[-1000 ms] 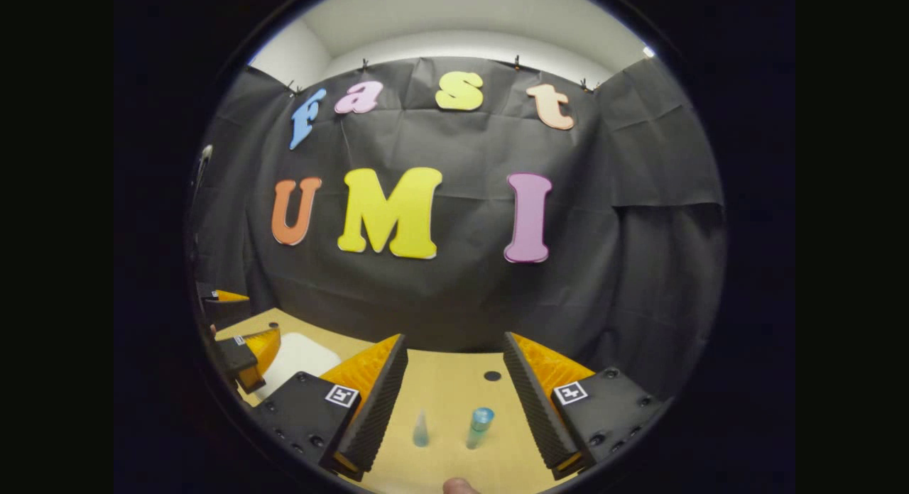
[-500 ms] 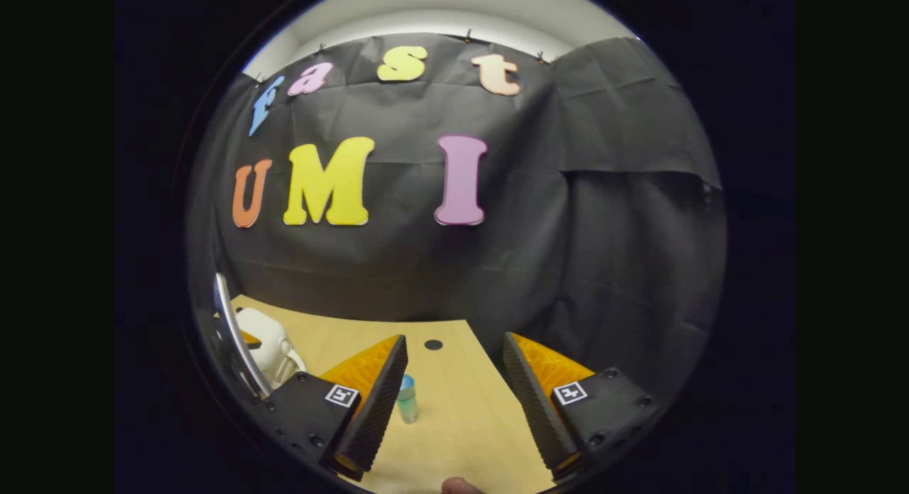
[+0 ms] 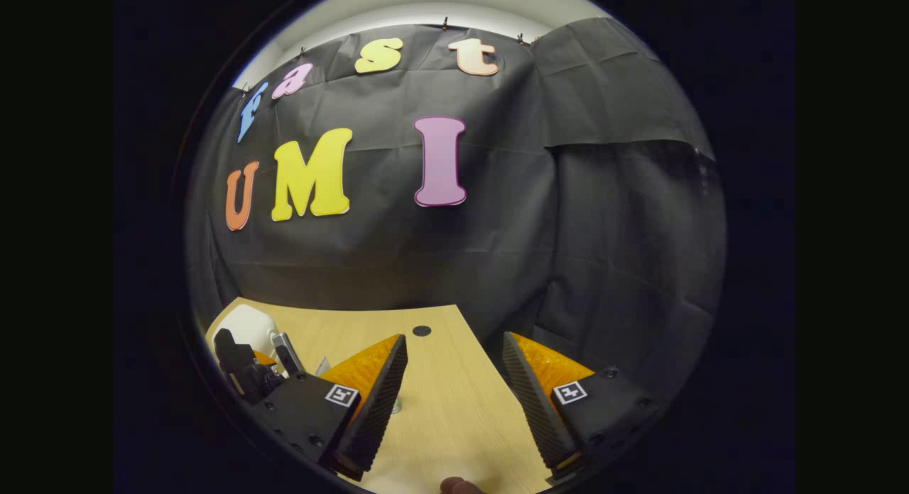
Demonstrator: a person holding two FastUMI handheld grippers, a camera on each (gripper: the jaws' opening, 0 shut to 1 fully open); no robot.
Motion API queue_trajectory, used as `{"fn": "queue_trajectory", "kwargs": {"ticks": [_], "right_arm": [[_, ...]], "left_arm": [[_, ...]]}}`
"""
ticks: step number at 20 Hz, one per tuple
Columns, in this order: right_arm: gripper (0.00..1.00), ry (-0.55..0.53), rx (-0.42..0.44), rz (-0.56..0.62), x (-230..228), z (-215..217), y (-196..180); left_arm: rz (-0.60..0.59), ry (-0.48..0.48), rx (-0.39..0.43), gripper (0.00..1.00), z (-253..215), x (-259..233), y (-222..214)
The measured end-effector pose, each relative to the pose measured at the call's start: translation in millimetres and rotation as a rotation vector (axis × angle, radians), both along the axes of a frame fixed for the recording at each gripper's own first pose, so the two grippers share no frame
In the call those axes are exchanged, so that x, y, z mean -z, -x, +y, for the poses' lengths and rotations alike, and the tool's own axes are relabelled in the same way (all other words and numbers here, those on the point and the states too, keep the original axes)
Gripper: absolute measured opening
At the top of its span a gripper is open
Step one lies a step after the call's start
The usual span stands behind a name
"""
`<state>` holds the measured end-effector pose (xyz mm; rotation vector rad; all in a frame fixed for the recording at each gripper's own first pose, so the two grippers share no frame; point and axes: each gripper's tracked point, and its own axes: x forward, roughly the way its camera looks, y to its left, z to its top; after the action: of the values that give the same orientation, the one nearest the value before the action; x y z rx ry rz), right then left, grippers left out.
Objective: First open the suitcase, pack the skin care products into it, and then close the suitcase.
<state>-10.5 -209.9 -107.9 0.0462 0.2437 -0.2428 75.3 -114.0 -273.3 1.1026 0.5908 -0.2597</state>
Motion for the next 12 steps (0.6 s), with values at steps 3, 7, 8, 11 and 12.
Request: {"fn": "queue_trajectory", "kwargs": {"ticks": [3,7,8,11,12], "right_arm": [[0.81,-0.029,-0.002,0.028,12.3,-2.9,2.9],[0.81,-0.025,0.005,0.022,7.2,-5.9,4.1],[0.81,-0.019,0.008,0.014,2.2,-5.7,4.9],[0.81,-0.009,0.026,-0.005,-5.2,-0.8,6.6],[0.81,-0.006,0.028,-0.008,-6.5,4.8,7.1]], "left_arm": [[0.028,0.004,-0.041,0.35,2.2,1.5,1.7],[0.011,0.062,-0.013,0.19,-8.9,-10.9,-1.9],[0.007,0.082,-0.017,0.16,-9.4,-13.5,-2.3],[0.007,0.146,-0.018,0.05,-12.5,-28.8,1.1],[-0.003,0.177,-0.021,0.04,-11.5,-38.3,3.3]]}}
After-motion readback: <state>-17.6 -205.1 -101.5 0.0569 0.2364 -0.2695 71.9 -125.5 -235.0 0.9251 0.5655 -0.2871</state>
